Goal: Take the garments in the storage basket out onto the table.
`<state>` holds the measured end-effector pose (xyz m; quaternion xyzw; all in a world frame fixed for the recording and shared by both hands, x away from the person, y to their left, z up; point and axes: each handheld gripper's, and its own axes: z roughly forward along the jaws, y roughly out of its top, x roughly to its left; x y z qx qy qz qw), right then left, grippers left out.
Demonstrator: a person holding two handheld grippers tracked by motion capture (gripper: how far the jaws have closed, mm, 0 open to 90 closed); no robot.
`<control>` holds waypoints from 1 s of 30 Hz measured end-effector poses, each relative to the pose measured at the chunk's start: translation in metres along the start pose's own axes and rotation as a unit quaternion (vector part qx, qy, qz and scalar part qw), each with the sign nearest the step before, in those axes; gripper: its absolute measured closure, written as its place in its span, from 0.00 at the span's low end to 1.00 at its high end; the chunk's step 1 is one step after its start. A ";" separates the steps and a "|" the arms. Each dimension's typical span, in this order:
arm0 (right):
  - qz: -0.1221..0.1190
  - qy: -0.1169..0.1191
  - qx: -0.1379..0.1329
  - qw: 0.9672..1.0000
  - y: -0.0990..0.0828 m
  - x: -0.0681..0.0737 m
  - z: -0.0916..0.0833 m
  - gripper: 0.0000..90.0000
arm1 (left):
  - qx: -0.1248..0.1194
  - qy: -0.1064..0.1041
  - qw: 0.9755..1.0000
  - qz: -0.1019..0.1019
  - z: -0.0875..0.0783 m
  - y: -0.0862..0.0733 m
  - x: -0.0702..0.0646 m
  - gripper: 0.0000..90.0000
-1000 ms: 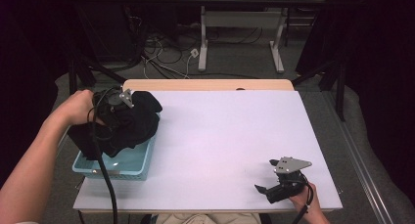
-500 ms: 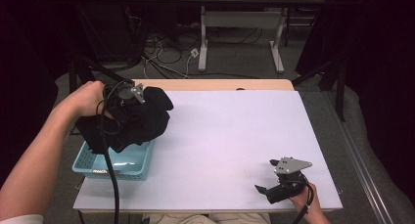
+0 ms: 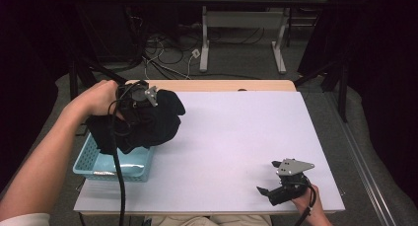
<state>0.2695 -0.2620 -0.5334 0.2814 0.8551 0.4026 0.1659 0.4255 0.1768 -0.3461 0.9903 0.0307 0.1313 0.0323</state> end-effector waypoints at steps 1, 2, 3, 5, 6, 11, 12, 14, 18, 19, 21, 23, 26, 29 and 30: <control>0.001 -0.001 0.002 1.000 0.000 0.000 0.000 0.00 | -0.005 0.003 1.000 0.001 -0.001 0.002 -0.001 0.47; 0.002 -0.001 0.002 1.000 0.000 0.000 0.000 0.00 | -0.007 0.001 1.000 0.003 -0.002 0.004 -0.001 0.47; 0.004 -0.001 0.002 1.000 0.000 0.001 0.000 0.00 | -0.010 -0.002 1.000 0.005 -0.002 0.007 -0.001 0.47; 0.000 -0.001 -0.001 1.000 0.000 0.000 0.000 0.00 | -0.012 -0.004 1.000 0.009 -0.003 0.012 -0.002 0.47; -0.001 0.000 0.002 1.000 0.000 0.000 -0.001 0.00 | -0.012 -0.005 1.000 0.014 -0.003 0.015 -0.002 0.47; -0.001 0.000 0.002 1.000 0.000 0.000 -0.001 0.00 | -0.011 -0.007 1.000 0.024 0.000 0.028 -0.003 0.47; -0.001 0.000 0.001 1.000 0.000 0.000 -0.001 0.00 | -0.010 -0.009 1.000 0.020 0.001 0.031 -0.004 0.47; 0.003 -0.003 0.000 1.000 -0.001 0.001 -0.001 0.00 | -0.013 -0.011 1.000 0.021 0.003 0.036 -0.006 0.47; 0.006 0.000 -0.001 1.000 0.000 0.001 -0.002 0.00 | -0.015 -0.012 0.999 0.028 0.005 0.046 -0.007 0.47; 0.006 -0.003 -0.002 1.000 0.000 0.001 -0.002 0.00 | -0.015 -0.011 0.999 0.030 0.005 0.047 -0.007 0.47; 0.006 -0.003 -0.002 1.000 0.000 0.002 -0.001 0.00 | -0.017 -0.009 0.999 0.031 0.006 0.052 -0.008 0.47; 0.006 -0.002 -0.001 1.000 0.000 0.002 -0.001 0.00 | -0.019 -0.011 0.999 0.031 0.008 0.056 -0.008 0.47; 0.006 0.000 0.002 1.000 0.000 0.001 -0.002 0.00 | -0.024 -0.013 0.999 0.032 0.010 0.061 -0.009 0.47; 0.005 0.001 0.000 1.000 -0.001 0.001 -0.002 0.00 | -0.027 -0.014 0.999 0.035 0.014 0.066 -0.010 0.47; 0.006 0.001 0.001 1.000 -0.001 0.001 -0.002 0.00 | -0.025 -0.015 0.999 0.036 0.015 0.067 -0.010 0.46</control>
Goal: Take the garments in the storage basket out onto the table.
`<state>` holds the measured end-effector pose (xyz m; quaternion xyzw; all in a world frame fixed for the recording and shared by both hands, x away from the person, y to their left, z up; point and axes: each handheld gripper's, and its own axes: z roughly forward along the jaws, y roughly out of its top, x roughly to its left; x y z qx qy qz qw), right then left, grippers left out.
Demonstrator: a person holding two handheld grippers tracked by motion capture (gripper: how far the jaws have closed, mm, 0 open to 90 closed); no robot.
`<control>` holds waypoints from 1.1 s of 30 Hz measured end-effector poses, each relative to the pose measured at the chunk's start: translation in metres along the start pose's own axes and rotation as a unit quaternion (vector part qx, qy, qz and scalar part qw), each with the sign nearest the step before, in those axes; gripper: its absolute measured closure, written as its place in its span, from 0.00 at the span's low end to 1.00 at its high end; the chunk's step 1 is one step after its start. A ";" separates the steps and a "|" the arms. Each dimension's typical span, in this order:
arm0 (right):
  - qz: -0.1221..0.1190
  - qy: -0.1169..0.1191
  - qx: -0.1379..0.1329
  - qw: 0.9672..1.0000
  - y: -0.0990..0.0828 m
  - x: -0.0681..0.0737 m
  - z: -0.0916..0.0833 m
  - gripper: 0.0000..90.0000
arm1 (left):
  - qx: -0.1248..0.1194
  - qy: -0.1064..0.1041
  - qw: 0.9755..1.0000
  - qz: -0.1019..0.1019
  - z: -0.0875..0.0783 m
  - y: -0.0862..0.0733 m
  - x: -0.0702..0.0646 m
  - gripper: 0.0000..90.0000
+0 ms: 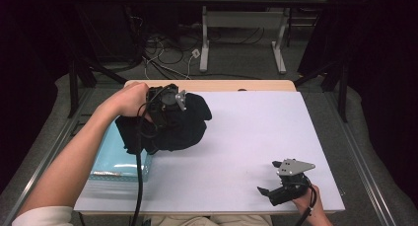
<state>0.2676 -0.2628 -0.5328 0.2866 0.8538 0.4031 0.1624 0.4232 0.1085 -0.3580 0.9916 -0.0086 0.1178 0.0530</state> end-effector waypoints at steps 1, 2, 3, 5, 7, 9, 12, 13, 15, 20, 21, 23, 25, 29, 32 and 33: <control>0.000 0.000 0.000 1.000 0.000 0.000 0.000 0.00 | -0.001 -0.001 1.000 0.000 0.002 0.002 0.000 0.46; -0.001 -0.003 -0.001 1.000 0.000 0.000 0.000 0.00 | 0.001 -0.001 1.000 0.000 0.003 0.003 -0.001 0.46; -0.001 -0.005 -0.002 1.000 0.000 0.000 0.000 0.00 | -0.001 -0.001 1.000 0.000 0.005 0.005 -0.002 0.46; -0.001 -0.004 -0.002 1.000 0.000 0.001 0.000 0.00 | -0.003 -0.002 1.000 0.002 0.008 0.008 -0.002 0.46; -0.001 -0.004 -0.001 1.000 0.000 0.001 0.000 0.00 | -0.002 -0.004 1.000 0.000 0.010 0.011 -0.003 0.46; -0.001 -0.003 -0.001 1.000 0.000 0.001 0.000 0.00 | -0.004 -0.006 1.000 -0.003 0.012 0.013 -0.003 0.46; -0.001 -0.004 -0.001 1.000 0.000 0.001 0.000 0.00 | -0.005 -0.004 1.000 -0.003 0.016 0.018 -0.004 0.46; -0.001 -0.002 0.000 1.000 0.000 0.001 0.000 0.00 | -0.005 -0.005 1.000 -0.002 0.017 0.019 -0.005 0.46; -0.001 -0.003 -0.001 1.000 0.000 0.001 0.001 0.00 | -0.008 -0.003 1.000 -0.001 0.020 0.021 -0.006 0.46; -0.001 -0.001 0.001 1.000 0.000 0.001 0.000 0.00 | -0.009 -0.003 1.000 -0.001 0.025 0.026 -0.006 0.46; -0.002 -0.002 -0.001 1.000 0.000 0.001 0.001 0.00 | -0.010 -0.002 1.000 -0.002 0.027 0.027 -0.007 0.46; -0.004 -0.002 0.001 1.000 0.000 0.001 0.000 0.00 | -0.008 -0.003 1.000 -0.001 0.029 0.030 -0.007 0.46; -0.004 -0.001 0.000 1.000 0.000 0.001 0.001 0.00 | -0.008 -0.004 1.000 0.000 0.030 0.032 -0.007 0.46; -0.001 -0.001 0.001 1.000 0.000 0.001 0.001 0.00 | -0.009 -0.004 1.000 0.000 0.033 0.036 -0.007 0.46; -0.002 -0.001 0.000 1.000 0.000 0.001 0.001 0.00 | -0.010 -0.003 1.000 0.001 0.034 0.039 -0.008 0.46; -0.004 -0.002 -0.001 1.000 0.000 0.001 0.001 0.00 | -0.011 -0.002 1.000 0.003 0.034 0.041 -0.008 0.46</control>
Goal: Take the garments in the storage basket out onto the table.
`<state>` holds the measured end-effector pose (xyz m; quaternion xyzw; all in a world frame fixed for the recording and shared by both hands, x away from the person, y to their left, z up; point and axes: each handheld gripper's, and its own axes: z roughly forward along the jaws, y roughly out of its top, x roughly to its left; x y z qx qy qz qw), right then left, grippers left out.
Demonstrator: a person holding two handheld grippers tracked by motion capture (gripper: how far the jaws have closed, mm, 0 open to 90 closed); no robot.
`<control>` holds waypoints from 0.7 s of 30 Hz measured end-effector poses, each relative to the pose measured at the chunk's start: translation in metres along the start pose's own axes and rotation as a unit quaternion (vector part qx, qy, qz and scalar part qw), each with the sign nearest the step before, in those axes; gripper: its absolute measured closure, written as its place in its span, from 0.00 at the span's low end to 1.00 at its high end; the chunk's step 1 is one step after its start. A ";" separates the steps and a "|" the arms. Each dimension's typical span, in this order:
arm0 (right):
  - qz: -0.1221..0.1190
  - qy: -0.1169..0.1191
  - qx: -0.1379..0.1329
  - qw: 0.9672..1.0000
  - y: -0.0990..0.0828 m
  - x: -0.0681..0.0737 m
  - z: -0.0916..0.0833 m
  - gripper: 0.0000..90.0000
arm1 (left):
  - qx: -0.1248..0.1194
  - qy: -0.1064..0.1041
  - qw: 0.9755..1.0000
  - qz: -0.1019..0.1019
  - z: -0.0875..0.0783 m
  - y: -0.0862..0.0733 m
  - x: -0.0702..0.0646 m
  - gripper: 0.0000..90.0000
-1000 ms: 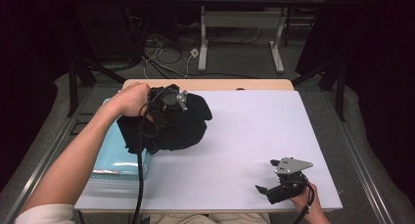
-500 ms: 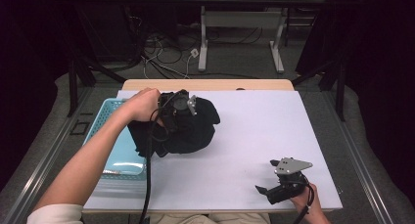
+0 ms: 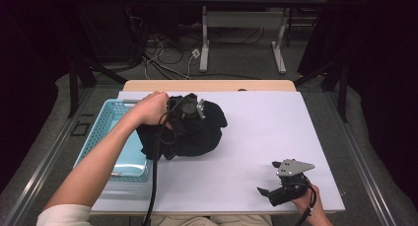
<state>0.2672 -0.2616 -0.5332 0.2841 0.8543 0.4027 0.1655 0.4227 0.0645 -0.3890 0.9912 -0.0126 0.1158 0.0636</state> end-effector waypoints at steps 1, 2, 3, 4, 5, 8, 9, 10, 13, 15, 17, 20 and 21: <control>0.003 0.000 0.001 1.000 0.000 0.000 0.000 0.00 | -0.001 -0.001 1.000 -0.001 0.001 0.001 0.000 0.46; 0.002 0.001 0.000 1.000 0.000 0.000 0.000 0.00 | 0.001 -0.002 1.000 -0.001 0.001 0.002 0.000 0.46; 0.000 0.001 0.000 1.000 0.000 0.000 0.000 0.00 | 0.000 -0.002 1.000 -0.001 0.002 0.003 0.000 0.46; 0.004 0.001 0.001 1.000 0.000 0.000 0.000 0.00 | -0.002 -0.001 1.000 -0.001 0.003 0.004 0.000 0.46; 0.003 0.000 0.000 1.000 0.000 0.000 0.000 0.00 | -0.002 0.003 1.000 0.003 0.003 0.006 0.000 0.46; 0.000 0.000 0.000 1.000 0.000 0.000 0.000 0.00 | -0.005 0.004 1.000 0.001 0.005 0.009 0.000 0.46; 0.000 0.001 0.000 1.000 0.000 0.000 0.000 0.00 | -0.005 0.002 1.000 0.001 0.005 0.011 0.000 0.46; 0.000 0.002 0.001 1.000 0.000 0.000 0.000 0.00 | -0.005 0.003 1.000 0.002 0.006 0.012 0.000 0.46; 0.000 0.001 0.001 1.000 0.000 0.000 0.000 0.00 | -0.006 0.002 1.000 -0.001 0.008 0.016 0.000 0.46; 0.000 0.000 0.000 1.000 0.000 0.000 0.000 0.00 | -0.009 0.001 1.000 -0.003 0.010 0.018 -0.001 0.46; 0.000 0.002 0.001 1.000 0.000 0.000 0.000 0.00 | -0.011 0.000 1.000 -0.005 0.011 0.021 -0.001 0.46; 0.000 0.001 0.001 1.000 0.000 0.000 -0.001 0.00 | -0.016 0.000 1.000 -0.005 0.014 0.025 -0.001 0.46; 0.000 0.000 0.002 1.000 0.000 0.000 -0.001 0.00 | -0.018 -0.001 1.000 -0.006 0.015 0.026 -0.001 0.46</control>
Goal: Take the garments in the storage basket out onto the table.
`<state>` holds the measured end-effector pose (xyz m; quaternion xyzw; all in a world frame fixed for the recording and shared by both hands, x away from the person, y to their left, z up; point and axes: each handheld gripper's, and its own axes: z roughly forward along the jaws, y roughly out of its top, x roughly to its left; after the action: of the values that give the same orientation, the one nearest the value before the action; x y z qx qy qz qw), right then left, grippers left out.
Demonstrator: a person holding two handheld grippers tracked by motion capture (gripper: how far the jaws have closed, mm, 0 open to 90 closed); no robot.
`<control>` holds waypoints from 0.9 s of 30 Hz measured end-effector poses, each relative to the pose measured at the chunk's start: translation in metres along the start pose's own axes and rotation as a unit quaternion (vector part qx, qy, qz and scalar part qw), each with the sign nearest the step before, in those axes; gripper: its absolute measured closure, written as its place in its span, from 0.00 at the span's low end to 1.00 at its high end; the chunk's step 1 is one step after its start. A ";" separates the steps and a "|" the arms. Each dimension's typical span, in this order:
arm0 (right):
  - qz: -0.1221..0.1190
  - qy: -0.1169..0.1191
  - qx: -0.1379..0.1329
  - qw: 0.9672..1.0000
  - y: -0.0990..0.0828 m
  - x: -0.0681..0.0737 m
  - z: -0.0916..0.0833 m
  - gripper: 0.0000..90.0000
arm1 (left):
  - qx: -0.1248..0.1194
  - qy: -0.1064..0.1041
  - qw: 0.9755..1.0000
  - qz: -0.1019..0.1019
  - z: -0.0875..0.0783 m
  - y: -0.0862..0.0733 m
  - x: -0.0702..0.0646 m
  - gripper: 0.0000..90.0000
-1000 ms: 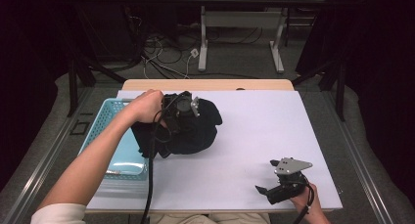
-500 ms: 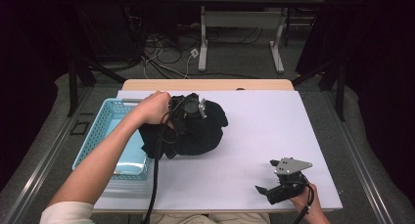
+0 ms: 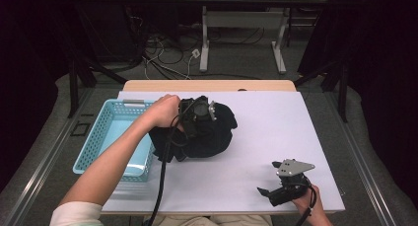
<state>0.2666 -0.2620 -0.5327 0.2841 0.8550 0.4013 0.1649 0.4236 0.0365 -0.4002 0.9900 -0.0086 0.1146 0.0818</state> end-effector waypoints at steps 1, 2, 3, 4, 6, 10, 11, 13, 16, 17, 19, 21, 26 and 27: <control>0.000 0.000 0.000 1.000 0.000 0.000 0.000 0.00 | -0.003 0.000 1.000 0.001 0.001 0.001 0.000 0.46; 0.000 0.000 0.000 1.000 0.000 0.000 0.000 0.00 | -0.004 -0.001 1.000 0.001 0.002 0.002 0.000 0.46; 0.000 0.001 -0.001 1.000 0.000 0.000 0.000 0.00 | -0.005 -0.001 1.000 0.002 0.003 0.004 0.000 0.46; 0.000 0.002 0.000 1.000 0.000 0.000 0.000 0.00 | -0.007 -0.002 1.000 0.001 0.004 0.005 0.000 0.46; -0.002 0.000 0.000 1.000 0.000 0.000 0.000 0.00 | -0.006 0.001 1.000 -0.002 0.006 0.008 0.000 0.46; -0.001 0.000 0.000 1.000 0.000 0.000 0.000 0.00 | -0.013 0.001 1.000 -0.010 0.011 0.012 0.000 0.46; -0.001 0.001 0.000 1.000 0.000 0.000 0.000 0.00 | -0.014 0.002 1.000 -0.011 0.012 0.013 0.000 0.46; -0.002 0.001 0.000 1.000 0.000 0.000 0.000 0.00 | -0.017 0.002 1.000 -0.014 0.015 0.014 0.000 0.46; -0.003 0.001 -0.001 1.000 0.000 0.000 0.000 0.00 | -0.020 0.003 1.000 -0.021 0.018 0.015 0.000 0.46; -0.003 0.001 -0.001 1.000 0.000 0.000 0.000 0.00 | -0.023 0.005 0.999 -0.022 0.020 0.016 -0.001 0.46; -0.004 0.001 -0.002 1.000 0.000 0.000 0.000 0.00 | -0.027 0.000 0.999 -0.025 0.023 0.016 -0.001 0.46; -0.004 0.001 -0.002 1.000 0.000 0.000 0.000 0.00 | -0.030 -0.003 0.999 -0.024 0.027 0.016 -0.002 0.46; -0.003 0.002 -0.002 1.000 0.000 0.000 0.000 0.00 | -0.038 -0.007 0.999 -0.026 0.035 0.016 -0.004 0.46; -0.003 0.002 -0.002 1.000 0.000 0.000 0.000 0.00 | -0.040 -0.007 0.999 -0.028 0.036 0.015 -0.004 0.46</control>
<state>0.2668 -0.2620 -0.5330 0.2806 0.8552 0.4034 0.1646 0.4275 0.0156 -0.4331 0.9866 0.0135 0.1045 0.1249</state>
